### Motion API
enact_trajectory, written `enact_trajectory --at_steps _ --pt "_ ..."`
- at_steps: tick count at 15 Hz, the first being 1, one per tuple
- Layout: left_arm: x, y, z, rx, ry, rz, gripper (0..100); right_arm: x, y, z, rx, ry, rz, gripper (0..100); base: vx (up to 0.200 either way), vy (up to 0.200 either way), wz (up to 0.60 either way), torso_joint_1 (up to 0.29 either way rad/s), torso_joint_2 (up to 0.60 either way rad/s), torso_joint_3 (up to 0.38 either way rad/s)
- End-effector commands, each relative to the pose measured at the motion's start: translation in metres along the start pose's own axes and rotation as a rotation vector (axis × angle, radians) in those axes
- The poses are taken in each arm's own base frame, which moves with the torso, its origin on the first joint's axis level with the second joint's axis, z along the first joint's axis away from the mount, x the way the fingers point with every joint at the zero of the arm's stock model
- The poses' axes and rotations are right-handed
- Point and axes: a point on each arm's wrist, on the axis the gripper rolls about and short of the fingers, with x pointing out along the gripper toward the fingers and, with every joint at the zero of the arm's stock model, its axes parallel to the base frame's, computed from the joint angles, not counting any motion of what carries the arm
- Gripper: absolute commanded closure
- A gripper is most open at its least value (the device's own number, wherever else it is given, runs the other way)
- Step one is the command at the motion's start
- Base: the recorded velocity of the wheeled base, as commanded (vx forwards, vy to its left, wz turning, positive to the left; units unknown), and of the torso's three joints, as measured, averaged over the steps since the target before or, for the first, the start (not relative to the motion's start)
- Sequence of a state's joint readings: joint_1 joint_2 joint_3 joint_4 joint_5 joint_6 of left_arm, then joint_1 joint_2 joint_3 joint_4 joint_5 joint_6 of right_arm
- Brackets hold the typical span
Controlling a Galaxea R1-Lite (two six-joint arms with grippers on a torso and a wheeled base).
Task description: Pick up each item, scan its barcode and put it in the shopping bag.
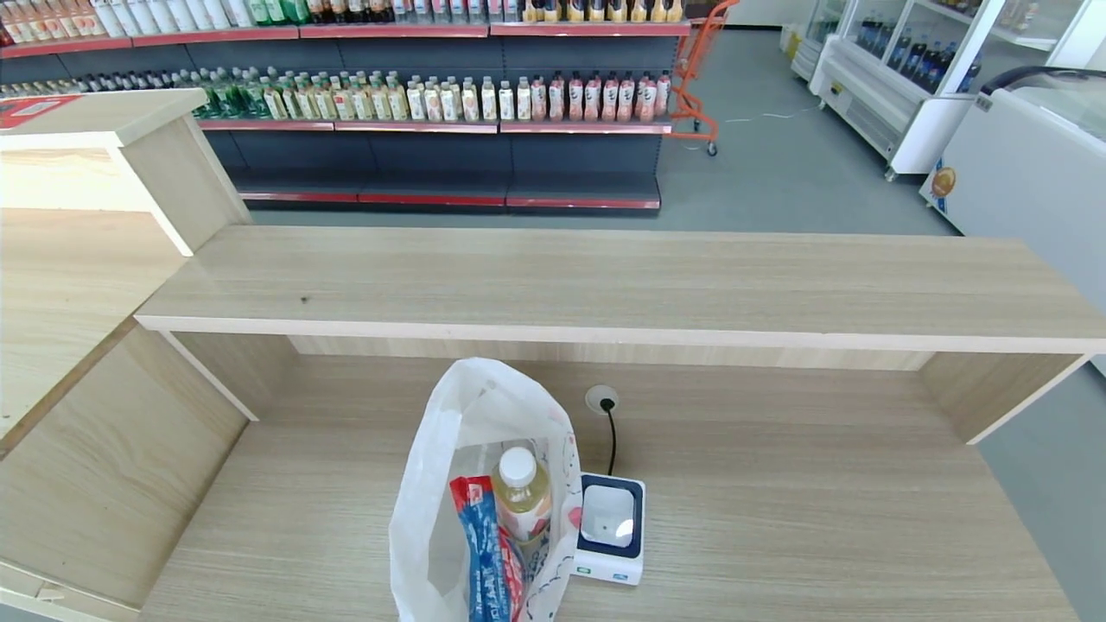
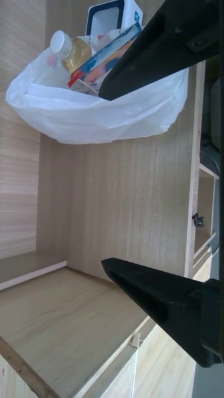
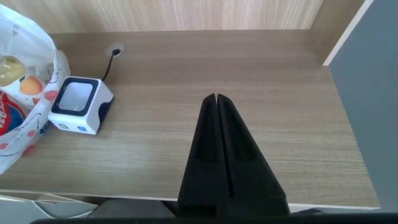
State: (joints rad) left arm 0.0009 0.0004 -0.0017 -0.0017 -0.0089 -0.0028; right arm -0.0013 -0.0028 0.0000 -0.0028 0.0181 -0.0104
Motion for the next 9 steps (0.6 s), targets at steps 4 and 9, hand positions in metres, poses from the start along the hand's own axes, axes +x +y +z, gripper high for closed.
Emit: enact_trajectory --at_steps 4,9 --pt "0.0 0.0 -0.0001 0.0 0.0 0.0 0 0.0002 0.0 0.0001 0.0 0.002 0.0 100 0.0 0.0 0.0 0.0 0.0 0.0" --pt "0.0 0.0 -0.0001 0.0 0.0 0.0 0 0.0002 0.0 -0.0001 0.0 0.004 0.0 100 0.0 0.0 0.0 0.0 0.0 0.0"
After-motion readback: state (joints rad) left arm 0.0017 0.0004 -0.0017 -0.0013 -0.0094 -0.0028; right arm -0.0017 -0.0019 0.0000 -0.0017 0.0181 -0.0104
